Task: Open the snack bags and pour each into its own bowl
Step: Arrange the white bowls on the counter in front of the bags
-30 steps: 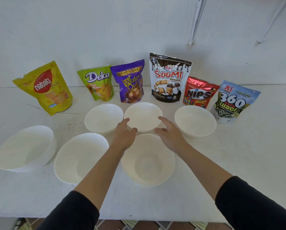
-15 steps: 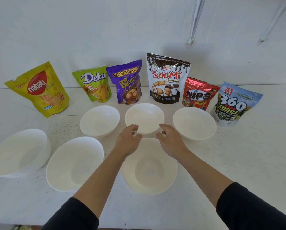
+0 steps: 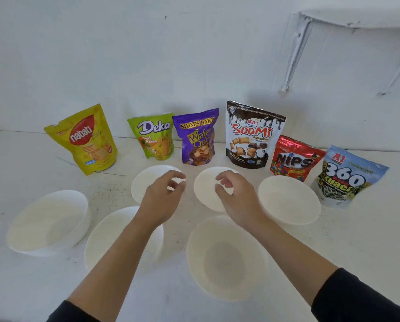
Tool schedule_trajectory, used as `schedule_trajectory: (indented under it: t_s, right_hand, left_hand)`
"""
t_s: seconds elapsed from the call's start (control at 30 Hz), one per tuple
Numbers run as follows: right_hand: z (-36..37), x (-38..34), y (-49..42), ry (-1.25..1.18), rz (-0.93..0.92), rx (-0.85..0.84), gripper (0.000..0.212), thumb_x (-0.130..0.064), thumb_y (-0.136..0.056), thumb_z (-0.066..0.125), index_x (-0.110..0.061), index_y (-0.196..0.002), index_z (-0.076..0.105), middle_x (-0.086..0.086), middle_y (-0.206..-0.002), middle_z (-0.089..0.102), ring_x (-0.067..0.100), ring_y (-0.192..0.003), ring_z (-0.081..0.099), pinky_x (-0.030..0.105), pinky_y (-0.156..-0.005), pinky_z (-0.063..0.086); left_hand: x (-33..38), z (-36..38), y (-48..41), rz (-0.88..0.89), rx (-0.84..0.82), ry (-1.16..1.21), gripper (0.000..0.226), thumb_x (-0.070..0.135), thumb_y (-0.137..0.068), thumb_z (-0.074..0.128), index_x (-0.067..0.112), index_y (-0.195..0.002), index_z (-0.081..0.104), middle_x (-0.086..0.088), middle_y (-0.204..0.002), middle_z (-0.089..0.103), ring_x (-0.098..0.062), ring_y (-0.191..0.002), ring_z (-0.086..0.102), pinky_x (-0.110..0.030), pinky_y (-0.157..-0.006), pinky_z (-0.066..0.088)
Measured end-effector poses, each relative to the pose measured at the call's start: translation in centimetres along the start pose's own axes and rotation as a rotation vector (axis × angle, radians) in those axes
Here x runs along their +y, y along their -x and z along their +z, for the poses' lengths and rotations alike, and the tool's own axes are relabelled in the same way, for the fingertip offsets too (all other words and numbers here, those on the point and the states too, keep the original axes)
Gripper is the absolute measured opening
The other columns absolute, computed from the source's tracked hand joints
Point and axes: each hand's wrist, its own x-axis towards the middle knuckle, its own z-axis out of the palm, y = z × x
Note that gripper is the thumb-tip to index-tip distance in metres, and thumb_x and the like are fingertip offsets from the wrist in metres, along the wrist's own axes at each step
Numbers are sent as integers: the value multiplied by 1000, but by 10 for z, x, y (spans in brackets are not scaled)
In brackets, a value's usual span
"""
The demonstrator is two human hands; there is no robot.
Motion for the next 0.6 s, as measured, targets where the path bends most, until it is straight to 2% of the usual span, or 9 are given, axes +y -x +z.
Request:
schedule_trajectory:
  t_s: [0.13, 0.23, 0.3, 0.37, 0.43, 0.5, 0.6]
  right_hand:
    - [37, -58, -14, -109, -116, -113, 14, -26, -93, 62, -25, -107, 59, 0, -101, 63, 14, -95, 61, 24, -71, 43]
    - [76, -101, -19, -149, -194, -182, 17, -24, -91, 64, -23, -107, 55, 3, -96, 63, 19, -84, 62, 31, -70, 47]
    - [107, -127, -20, -151, -241, -224, 16, -23, -91, 64, -23, -105, 56, 4, -96, 61, 20, -83, 60, 28, -70, 45]
    - [140, -147, -21, -138, -276, -279, 10, -24, -92, 64, -25, -102, 61, 2, -102, 56, 17, -90, 56, 17, -72, 41]
    - [171, -161, -22, -117, -281, -348, 8, -26, -93, 64, -27, -100, 66, 0, -109, 51, 13, -96, 53, 7, -74, 34]
    - [200, -172, -26, -70, -260, -435, 13, -28, -93, 63, -29, -105, 68, -1, -116, 48, 11, -96, 52, 5, -73, 32]
    - [236, -186, -32, 14, -176, -557, 22, -28, -93, 62, -27, -115, 65, 6, -123, 45, 16, -90, 53, 10, -62, 36]
  left_hand:
    - [-15, -73, 4, 13, 200, 10, 7, 31, -100, 58, 29, -101, 65, 3, -77, 61, -18, -75, 64, -29, -65, 46]
    - [-41, -127, 12, -18, 329, -28, 6, 27, -99, 60, 24, -96, 64, 2, -69, 54, -12, -64, 52, -22, -58, 38]
    - [-66, -160, 17, -51, 380, -65, 6, 26, -98, 61, 23, -94, 64, 1, -68, 55, -13, -63, 51, -23, -58, 38]
    - [-95, -187, 24, -80, 424, -123, 6, 25, -97, 62, 25, -92, 65, -1, -73, 55, -16, -70, 53, -22, -61, 39]
    - [-126, -210, 29, -98, 464, -216, 4, 26, -95, 63, 28, -95, 66, 1, -87, 55, -18, -87, 55, -21, -71, 40]
    - [-157, -225, 31, -156, 454, -306, 9, 27, -95, 64, 29, -103, 67, 2, -104, 52, -21, -105, 51, -28, -85, 40]
    - [-200, -237, 32, -267, 372, -333, 16, 30, -95, 64, 30, -111, 65, -1, -120, 44, -26, -114, 51, -35, -94, 43]
